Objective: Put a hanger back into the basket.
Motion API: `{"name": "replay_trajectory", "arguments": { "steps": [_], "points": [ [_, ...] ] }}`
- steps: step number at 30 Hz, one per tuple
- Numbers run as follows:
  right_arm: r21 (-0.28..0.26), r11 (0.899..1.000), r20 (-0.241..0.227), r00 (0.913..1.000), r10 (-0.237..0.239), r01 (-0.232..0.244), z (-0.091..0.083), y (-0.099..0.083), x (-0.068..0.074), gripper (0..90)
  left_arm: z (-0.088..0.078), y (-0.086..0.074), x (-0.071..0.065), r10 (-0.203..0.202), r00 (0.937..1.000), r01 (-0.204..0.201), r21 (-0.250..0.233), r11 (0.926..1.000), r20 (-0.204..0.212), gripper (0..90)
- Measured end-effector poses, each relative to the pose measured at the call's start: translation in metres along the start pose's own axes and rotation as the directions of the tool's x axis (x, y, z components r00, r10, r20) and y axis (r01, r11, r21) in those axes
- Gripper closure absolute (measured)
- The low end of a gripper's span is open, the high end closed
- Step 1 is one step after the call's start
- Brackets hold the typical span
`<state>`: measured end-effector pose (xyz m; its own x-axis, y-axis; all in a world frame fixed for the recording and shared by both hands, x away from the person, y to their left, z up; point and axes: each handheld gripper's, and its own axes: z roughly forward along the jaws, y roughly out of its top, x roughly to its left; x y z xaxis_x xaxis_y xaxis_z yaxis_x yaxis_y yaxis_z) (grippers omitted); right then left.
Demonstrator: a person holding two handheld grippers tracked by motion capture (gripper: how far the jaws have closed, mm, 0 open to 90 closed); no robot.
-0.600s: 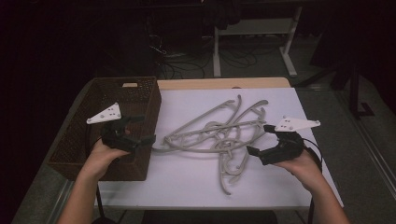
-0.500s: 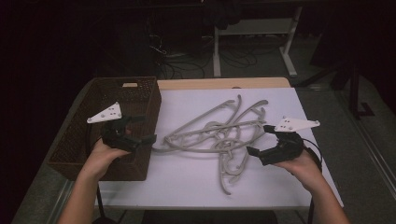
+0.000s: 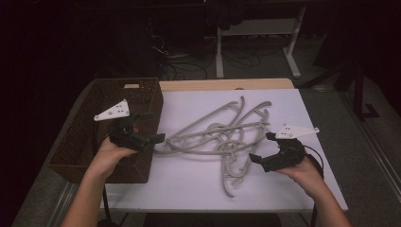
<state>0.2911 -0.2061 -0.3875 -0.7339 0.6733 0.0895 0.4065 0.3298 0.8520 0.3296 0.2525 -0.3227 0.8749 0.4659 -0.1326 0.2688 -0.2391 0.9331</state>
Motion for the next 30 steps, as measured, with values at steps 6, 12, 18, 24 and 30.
{"name": "replay_trajectory", "arguments": {
  "steps": [6,12,18,24,30],
  "points": [
    [0.007,1.0,0.006,0.9999,0.008,-0.008,-0.001,-0.01,0.0,0.0,0.01,0.008,-0.005,0.007,0.9998,-0.007,-0.001,1.0,0.02,0.0],
    [0.005,1.0,0.015,0.9995,0.027,-0.027,-0.005,-0.02,-0.002,0.0,0.038,0.017,-0.014,0.022,0.9977,-0.023,0.014,0.9996,0.065,0.0],
    [0.002,0.999,0.022,0.9992,0.032,-0.032,-0.007,-0.025,-0.004,0.0,0.06,0.018,-0.019,0.028,0.9945,-0.032,0.038,0.9987,0.101,0.0],
    [0.001,1.0,0.022,0.9995,0.021,-0.021,-0.005,-0.027,-0.003,0.0,0.087,0.017,-0.025,0.035,0.9891,-0.045,0.066,0.9968,0.143,0.0],
    [0.02,1.0,0.021,0.9997,0.011,-0.012,0.001,-0.028,-0.003,0.0,0.111,0.015,-0.027,0.044,0.9865,-0.06,0.099,0.9933,0.157,0.0]
  ]
}}
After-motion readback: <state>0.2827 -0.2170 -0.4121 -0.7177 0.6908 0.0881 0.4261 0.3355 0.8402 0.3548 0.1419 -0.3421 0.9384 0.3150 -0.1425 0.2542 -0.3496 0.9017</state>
